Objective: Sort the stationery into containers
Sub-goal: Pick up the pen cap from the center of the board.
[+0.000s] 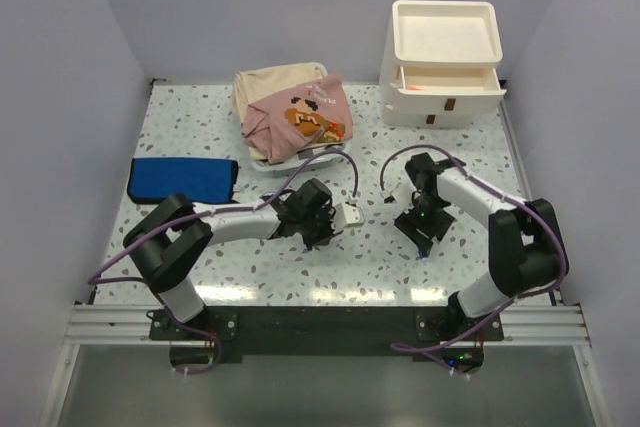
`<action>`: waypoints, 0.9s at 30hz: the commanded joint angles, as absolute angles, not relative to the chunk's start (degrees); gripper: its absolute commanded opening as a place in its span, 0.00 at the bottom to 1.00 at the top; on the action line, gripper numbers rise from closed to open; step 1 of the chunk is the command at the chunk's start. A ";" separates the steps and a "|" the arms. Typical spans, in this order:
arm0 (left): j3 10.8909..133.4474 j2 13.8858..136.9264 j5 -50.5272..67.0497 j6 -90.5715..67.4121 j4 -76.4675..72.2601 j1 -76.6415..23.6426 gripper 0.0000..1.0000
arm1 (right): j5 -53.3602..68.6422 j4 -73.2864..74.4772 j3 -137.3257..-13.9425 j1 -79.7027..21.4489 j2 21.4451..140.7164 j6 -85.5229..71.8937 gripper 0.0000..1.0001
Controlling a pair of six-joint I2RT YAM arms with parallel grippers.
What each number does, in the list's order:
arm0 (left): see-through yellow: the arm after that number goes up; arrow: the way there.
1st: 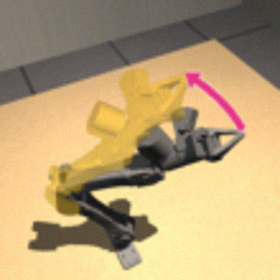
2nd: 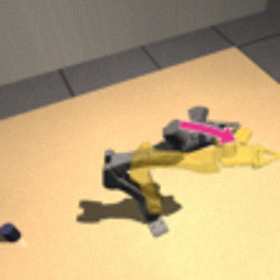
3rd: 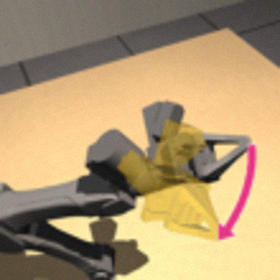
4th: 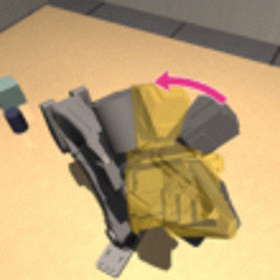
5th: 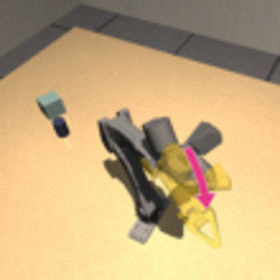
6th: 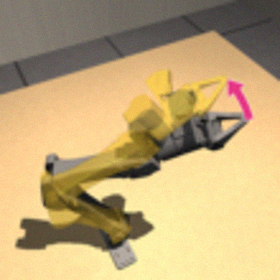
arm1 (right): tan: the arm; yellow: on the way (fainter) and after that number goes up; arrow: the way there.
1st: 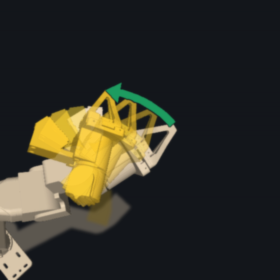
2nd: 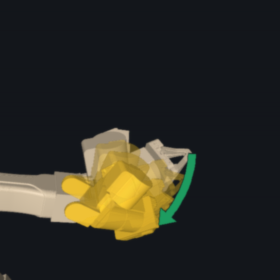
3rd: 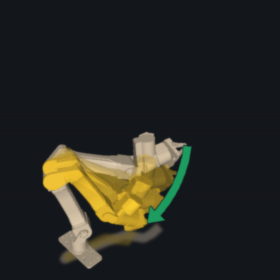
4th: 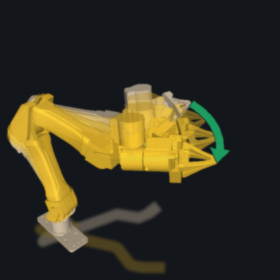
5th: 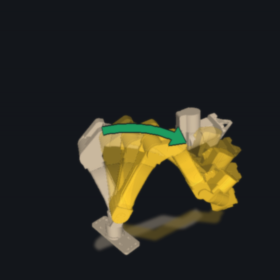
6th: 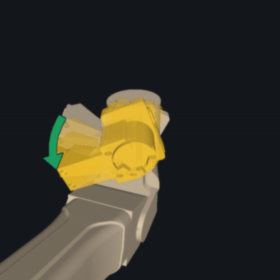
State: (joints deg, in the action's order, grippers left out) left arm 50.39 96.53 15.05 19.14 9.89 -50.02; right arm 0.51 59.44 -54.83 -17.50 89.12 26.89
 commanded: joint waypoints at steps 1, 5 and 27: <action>49.13 98.96 13.89 18.20 10.99 -48.52 0.00 | 1.75 54.32 -51.51 -17.75 85.87 30.58 0.60; 49.74 98.96 13.89 18.02 11.34 -48.16 0.00 | 3.95 52.47 -49.05 -17.84 83.50 32.43 0.59; 52.12 101.95 13.09 16.79 11.60 -47.90 0.00 | 4.93 47.64 -44.56 -20.30 90.27 31.73 0.49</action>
